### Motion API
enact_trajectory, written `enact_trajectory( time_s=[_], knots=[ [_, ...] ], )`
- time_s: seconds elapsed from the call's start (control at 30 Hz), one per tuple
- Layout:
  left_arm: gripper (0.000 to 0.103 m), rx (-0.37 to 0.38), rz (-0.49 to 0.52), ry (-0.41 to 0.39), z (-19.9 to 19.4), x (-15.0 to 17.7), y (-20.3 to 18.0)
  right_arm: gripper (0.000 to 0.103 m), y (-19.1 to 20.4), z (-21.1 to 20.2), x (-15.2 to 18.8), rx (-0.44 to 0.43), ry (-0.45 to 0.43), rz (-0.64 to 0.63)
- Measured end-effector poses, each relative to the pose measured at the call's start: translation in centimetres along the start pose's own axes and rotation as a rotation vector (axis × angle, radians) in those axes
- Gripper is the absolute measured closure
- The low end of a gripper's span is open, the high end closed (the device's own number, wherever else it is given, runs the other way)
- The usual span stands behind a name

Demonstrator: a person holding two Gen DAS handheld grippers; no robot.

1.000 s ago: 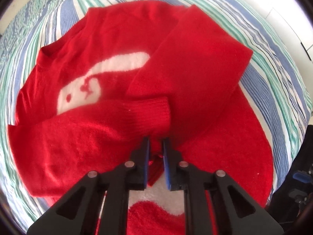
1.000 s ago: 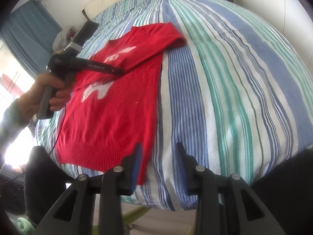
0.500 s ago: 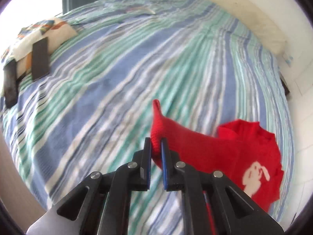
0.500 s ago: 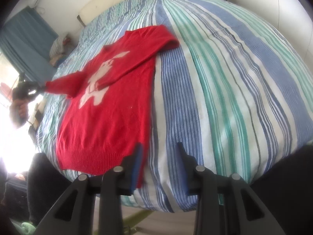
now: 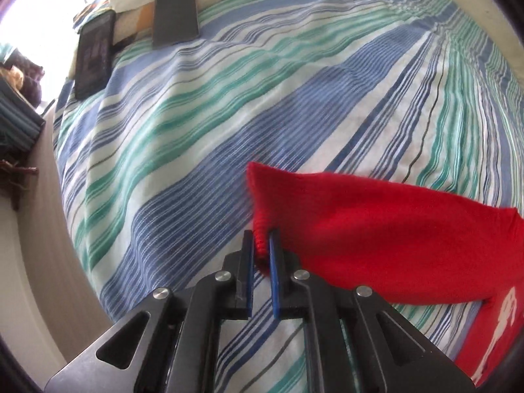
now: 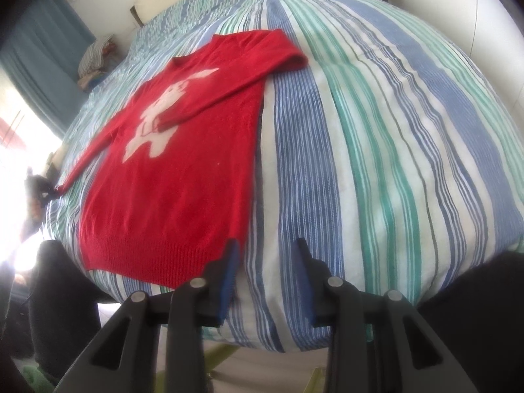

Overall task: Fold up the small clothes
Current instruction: 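Pull the held sleeve outward from the body with the left tool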

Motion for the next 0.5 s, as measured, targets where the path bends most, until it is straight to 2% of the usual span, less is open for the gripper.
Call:
enact_trajectory(
  time_s=[0.17,0.5],
  knots=[
    [0.097,-0.025,0.032,0.009,1.0,0.4,-0.4,0.069,-0.4,0.1,0.1,0.005,0.006,0.014],
    [0.096,0.051,-0.041,0.057,2.6,0.0,1.6,0.069,0.0,0.3,0.2,0.019,0.007,-0.010]
  ],
)
Point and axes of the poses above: each gripper's, at about its wrist camera, not at the fingertips, and z roughly the way its jaws point, y to its left, x to its underside, the point moved 1 cm from there along z, roughly the way its jaws point, and after that the axes turned 7 degrees about -y, right-handed, at the moved point
